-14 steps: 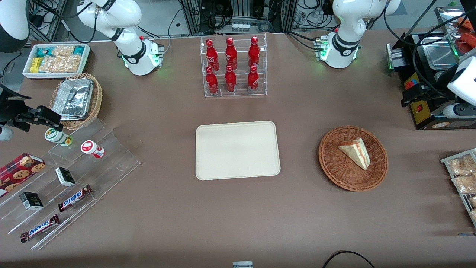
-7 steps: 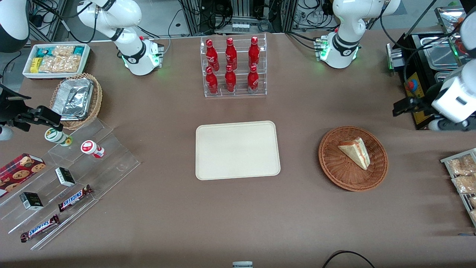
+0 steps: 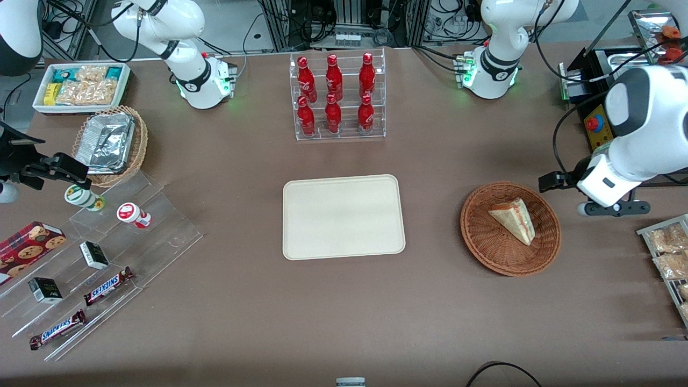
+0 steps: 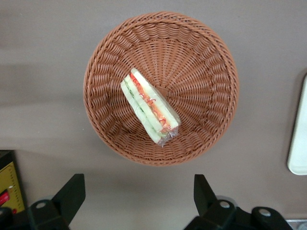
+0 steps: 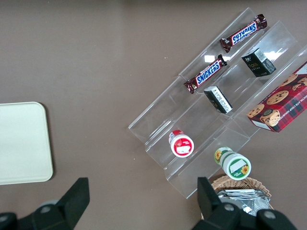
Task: Place sandwich from basket to tray
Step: 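Move the left gripper over the wicker basket above the sandwich, then lower the open left gripper onto the wrapped sandwich and close it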
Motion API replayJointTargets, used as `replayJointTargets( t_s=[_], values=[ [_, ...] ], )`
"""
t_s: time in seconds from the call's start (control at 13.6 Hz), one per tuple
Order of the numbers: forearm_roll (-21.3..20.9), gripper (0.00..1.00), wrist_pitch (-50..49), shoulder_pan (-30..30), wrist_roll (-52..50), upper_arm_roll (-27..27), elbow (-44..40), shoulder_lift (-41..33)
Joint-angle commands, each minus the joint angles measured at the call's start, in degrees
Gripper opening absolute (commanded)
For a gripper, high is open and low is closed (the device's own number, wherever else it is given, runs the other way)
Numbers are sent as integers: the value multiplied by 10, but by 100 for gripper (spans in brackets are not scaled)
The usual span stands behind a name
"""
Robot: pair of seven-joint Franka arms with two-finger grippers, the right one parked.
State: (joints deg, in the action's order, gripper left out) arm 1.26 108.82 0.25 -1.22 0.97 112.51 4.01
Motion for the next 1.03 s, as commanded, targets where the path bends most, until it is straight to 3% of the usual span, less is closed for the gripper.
replayJointTargets(
  t_s=[0.0,0.37,0.51,0.73,0.95],
  values=[
    [4,100,33,-4,-11,-4,38,-8],
    [4,100,50,-5,-89,-3,43,11],
    [7,100,85,-6,-154,-3,65,5],
    [8,100,142,-30,-333,-1,89,4],
    [15,100,161,-25,-359,-3,98,1]
  ],
)
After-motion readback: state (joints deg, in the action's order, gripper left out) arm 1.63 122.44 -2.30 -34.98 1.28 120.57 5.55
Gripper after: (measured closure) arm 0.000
